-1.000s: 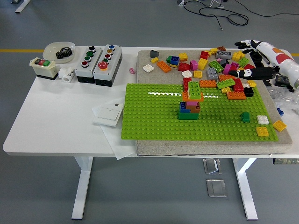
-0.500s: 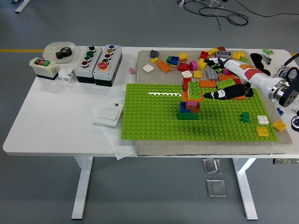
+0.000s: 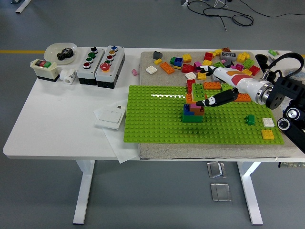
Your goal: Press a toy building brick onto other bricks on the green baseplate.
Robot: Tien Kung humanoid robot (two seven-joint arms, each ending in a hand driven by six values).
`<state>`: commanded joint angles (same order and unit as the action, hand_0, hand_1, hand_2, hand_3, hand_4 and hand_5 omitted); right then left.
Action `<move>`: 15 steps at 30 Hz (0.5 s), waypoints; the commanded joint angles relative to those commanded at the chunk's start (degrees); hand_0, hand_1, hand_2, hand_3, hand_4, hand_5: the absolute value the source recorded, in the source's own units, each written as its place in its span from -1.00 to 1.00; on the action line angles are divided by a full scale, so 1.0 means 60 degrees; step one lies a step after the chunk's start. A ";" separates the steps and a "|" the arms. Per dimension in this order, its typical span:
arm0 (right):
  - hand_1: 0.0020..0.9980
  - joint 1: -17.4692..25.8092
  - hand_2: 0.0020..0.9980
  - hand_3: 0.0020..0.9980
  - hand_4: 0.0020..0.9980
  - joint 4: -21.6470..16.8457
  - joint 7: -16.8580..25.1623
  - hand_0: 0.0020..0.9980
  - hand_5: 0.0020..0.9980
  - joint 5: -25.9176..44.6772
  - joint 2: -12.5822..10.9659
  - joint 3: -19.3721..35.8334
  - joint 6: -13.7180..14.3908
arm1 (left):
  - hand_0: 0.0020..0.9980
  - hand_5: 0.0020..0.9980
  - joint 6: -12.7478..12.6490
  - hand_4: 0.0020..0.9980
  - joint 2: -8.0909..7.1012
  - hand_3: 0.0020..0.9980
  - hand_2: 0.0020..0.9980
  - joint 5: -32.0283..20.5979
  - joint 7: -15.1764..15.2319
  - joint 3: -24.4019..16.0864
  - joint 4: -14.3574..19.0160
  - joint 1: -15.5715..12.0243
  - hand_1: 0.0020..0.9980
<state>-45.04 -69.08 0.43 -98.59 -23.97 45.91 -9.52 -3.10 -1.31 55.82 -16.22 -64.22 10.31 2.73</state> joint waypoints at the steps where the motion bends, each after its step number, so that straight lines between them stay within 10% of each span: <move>1: 0.76 -0.0023 0.83 0.94 1.00 0.0035 0.0002 0.81 0.07 -0.0010 0.0031 -0.0026 -0.0002 | 0.75 0.28 -0.0001 0.42 -0.0001 0.27 0.66 -0.0002 -0.0001 -0.0001 0.0000 0.0000 0.67; 15: 0.53 -0.0489 0.58 0.70 1.00 0.0915 0.0259 0.71 -0.06 -0.0191 0.0542 -0.0494 0.0149 | 0.75 0.28 -0.0020 0.43 -0.0010 0.27 0.66 -0.0040 0.0018 0.0025 0.0000 0.0011 0.67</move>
<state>-47.98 -63.59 1.99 -99.74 -20.72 42.94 -8.62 -3.22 -1.37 55.58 -16.11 -64.07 10.31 2.80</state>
